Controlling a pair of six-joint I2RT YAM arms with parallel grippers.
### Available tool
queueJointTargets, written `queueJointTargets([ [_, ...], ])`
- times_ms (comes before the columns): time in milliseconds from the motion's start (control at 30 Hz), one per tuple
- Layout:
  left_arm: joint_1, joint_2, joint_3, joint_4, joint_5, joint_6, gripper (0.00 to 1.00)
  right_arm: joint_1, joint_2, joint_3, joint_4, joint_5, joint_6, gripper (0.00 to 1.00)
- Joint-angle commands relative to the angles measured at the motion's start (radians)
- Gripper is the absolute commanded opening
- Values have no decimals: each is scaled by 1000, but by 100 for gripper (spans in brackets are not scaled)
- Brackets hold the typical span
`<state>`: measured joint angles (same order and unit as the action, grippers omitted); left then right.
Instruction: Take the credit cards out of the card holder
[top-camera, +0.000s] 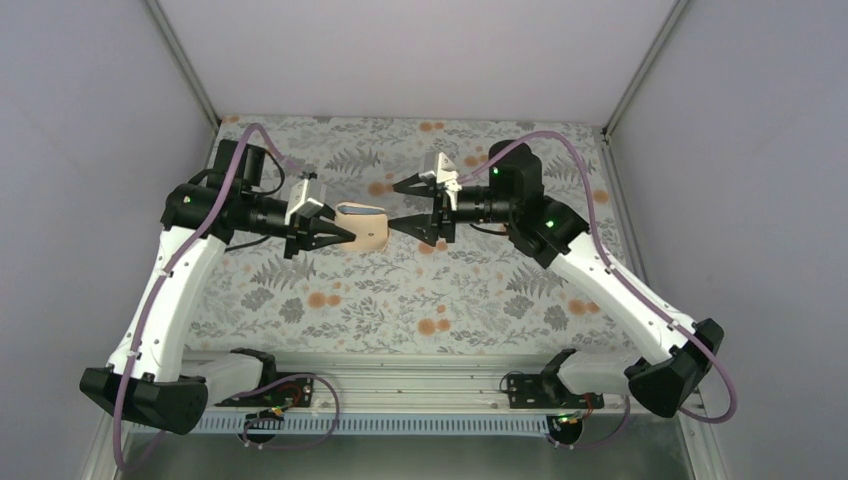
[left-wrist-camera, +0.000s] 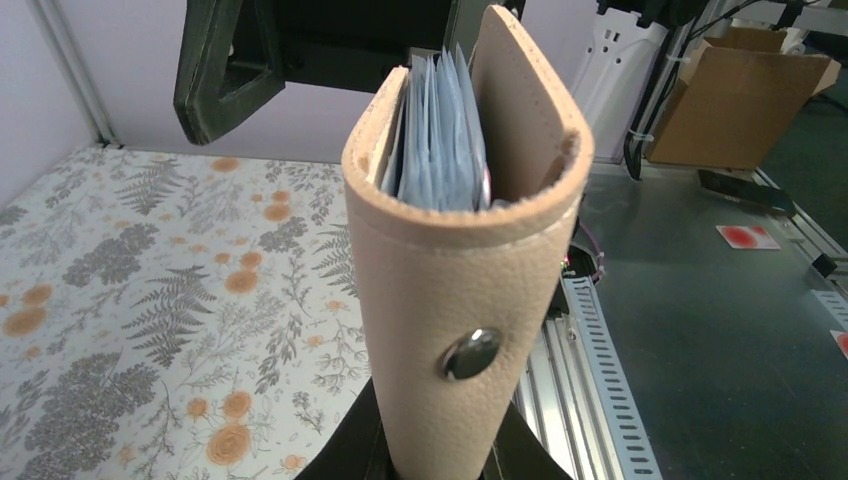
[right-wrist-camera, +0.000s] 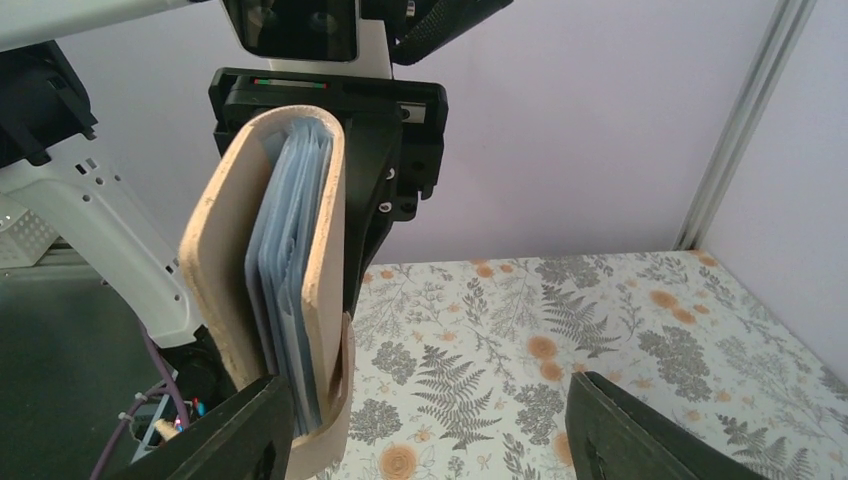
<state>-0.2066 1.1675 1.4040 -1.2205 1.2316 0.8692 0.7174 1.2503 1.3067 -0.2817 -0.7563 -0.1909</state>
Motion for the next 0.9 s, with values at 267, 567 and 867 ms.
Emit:
queueJointTargets([
  [267, -3, -11, -4, 36, 49, 20, 2, 56, 84, 58, -25, -116, -51, 68],
  [567, -3, -10, -28, 134, -8, -100, 2, 76, 75, 28, -6, -216, -51, 70],
  [867, -3, -13, -40, 182, -51, -160, 2, 96, 99, 27, 105, -246, 53, 30],
])
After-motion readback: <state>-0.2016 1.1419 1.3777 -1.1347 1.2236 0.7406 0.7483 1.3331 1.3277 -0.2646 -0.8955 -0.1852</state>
